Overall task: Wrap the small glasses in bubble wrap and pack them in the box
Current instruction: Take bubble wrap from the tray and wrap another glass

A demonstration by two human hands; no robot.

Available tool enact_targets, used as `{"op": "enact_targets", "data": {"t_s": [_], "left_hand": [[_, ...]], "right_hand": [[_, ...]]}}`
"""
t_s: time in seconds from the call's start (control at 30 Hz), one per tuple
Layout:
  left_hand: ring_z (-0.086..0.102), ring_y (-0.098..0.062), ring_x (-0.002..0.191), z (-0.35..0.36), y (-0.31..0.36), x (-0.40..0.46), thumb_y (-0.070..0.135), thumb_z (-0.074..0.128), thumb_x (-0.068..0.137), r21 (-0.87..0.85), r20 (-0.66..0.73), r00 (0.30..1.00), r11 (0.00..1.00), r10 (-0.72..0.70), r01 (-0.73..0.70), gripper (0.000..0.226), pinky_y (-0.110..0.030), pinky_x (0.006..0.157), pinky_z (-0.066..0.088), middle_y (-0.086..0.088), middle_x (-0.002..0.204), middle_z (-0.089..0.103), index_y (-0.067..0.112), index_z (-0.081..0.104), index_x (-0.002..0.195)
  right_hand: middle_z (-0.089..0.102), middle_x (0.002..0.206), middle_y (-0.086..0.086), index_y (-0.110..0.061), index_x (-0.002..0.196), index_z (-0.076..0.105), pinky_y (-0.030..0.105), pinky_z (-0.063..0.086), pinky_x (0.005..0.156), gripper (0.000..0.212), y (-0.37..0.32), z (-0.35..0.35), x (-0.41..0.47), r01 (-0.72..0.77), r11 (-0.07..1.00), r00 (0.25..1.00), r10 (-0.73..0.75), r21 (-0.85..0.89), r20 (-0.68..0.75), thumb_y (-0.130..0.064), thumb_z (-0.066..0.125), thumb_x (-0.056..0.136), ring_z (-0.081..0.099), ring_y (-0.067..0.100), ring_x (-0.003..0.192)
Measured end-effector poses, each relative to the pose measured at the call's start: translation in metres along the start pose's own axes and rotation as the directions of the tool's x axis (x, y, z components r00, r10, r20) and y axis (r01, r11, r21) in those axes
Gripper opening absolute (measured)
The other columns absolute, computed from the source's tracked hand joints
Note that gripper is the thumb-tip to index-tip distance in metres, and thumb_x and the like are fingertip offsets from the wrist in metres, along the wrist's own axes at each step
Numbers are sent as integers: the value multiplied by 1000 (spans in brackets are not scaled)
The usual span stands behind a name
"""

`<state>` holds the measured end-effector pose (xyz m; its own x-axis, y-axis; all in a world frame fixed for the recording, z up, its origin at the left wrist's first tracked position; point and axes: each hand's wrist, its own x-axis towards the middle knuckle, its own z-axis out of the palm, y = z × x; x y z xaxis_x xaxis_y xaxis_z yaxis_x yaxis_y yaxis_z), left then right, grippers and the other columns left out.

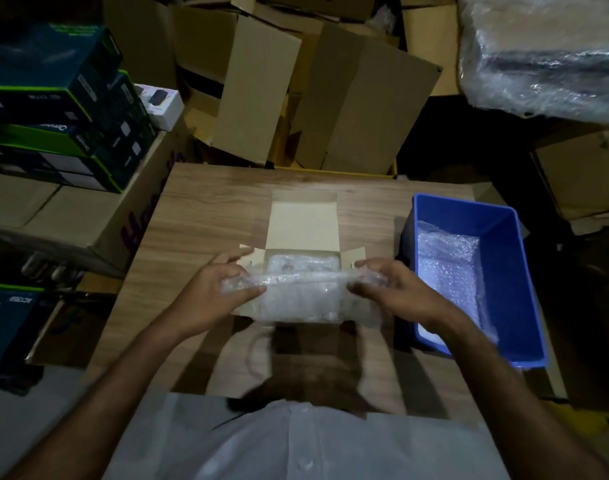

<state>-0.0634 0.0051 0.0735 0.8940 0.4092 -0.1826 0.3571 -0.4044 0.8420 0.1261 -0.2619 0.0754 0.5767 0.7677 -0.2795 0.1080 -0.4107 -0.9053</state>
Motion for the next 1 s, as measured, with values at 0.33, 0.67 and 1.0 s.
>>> {"op": "enact_targets", "data": {"t_s": [0.33, 0.67, 1.0], "left_hand": [[71, -30, 109, 5, -14, -6, 28, 70, 91, -501, 206, 936, 791, -287, 352, 37, -55, 98, 54, -10, 117, 74, 14, 65, 124], [71, -23, 110, 7, -30, -10, 27, 77, 84, -517, 213, 922, 763, -324, 388, 42, -43, 94, 57, -9, 122, 73, 14, 67, 123], [69, -25, 110, 3, -31, -8, 26, 72, 88, -410, 162, 940, 847, -299, 340, 34, -43, 83, 58, 0, 121, 72, 24, 67, 121]], "right_hand": [[77, 111, 9, -10, 119, 66, 30, 62, 77, 30, 15, 31, -1, -222, 746, 956, 293, 629, -10, -16, 74, 90, 76, 18, 95], [75, 112, 17, -5, 119, 68, 30, 61, 72, 28, 23, 31, 3, -192, 814, 964, 260, 548, -49, -5, 71, 91, 75, 24, 93], [73, 120, 15, -10, 129, 62, 42, 62, 86, 34, 30, 30, 13, -217, 743, 964, 266, 633, 19, -6, 65, 95, 73, 30, 105]]}}
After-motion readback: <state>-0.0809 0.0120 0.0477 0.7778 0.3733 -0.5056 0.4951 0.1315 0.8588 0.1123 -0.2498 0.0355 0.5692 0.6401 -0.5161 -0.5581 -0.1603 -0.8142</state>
